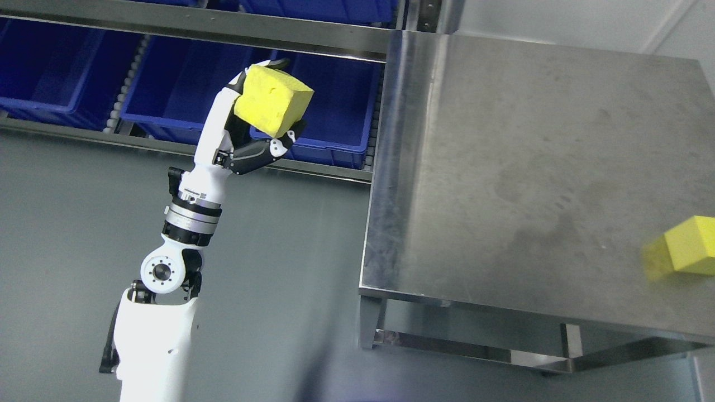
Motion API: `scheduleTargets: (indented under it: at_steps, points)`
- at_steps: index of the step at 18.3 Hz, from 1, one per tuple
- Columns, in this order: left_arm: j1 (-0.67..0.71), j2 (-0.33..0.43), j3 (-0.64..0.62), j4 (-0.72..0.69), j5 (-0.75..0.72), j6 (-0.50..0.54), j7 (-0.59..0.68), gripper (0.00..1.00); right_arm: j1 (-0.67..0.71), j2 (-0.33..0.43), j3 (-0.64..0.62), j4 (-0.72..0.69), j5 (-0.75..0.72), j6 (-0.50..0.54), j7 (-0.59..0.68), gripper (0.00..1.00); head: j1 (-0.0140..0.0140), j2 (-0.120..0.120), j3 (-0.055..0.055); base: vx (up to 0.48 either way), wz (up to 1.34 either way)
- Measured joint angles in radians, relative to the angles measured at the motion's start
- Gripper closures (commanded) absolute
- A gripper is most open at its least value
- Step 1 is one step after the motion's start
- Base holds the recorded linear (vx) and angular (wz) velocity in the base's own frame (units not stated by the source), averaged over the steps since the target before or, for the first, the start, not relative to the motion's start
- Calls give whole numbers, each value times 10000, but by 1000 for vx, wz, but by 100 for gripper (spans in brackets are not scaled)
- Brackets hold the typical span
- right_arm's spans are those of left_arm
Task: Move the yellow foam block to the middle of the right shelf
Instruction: 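Lift the cube with the left hand while turning away from the table, then carry the cube in the left hand while driving toward the blue bin shelf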
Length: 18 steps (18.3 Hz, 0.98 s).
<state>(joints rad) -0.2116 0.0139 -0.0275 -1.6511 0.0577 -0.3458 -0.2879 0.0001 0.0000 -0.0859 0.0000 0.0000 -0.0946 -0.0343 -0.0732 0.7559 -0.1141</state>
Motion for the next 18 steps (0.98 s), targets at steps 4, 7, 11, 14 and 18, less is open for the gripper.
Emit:
scheduleTargets:
  at_steps: [4, 7, 11, 14, 18]
  points:
    - [558, -45, 441, 9, 905, -167, 268, 100, -1, 0, 0, 0, 0, 0, -6, 0, 0, 0, 0, -44, 942]
    - [952, -68, 684, 22, 1443, -369, 308, 100, -2, 0, 0, 0, 0, 0, -6, 0, 0, 0, 0, -37, 1279]
    - [1360, -89, 880, 36, 1982, -790, 315, 100, -3, 0, 0, 0, 0, 1, -56, 0, 0, 0, 0, -10, 1368]
    - [1529, -101, 976, 50, 2220, -926, 315, 100, -3, 0, 0, 0, 0, 1, -30, 0, 0, 0, 0, 12, 1143]
    - [1722, -114, 1078, 73, 2386, -1052, 315, 100, -3, 0, 0, 0, 0, 1, 7, 0, 0, 0, 0, 33, 925]
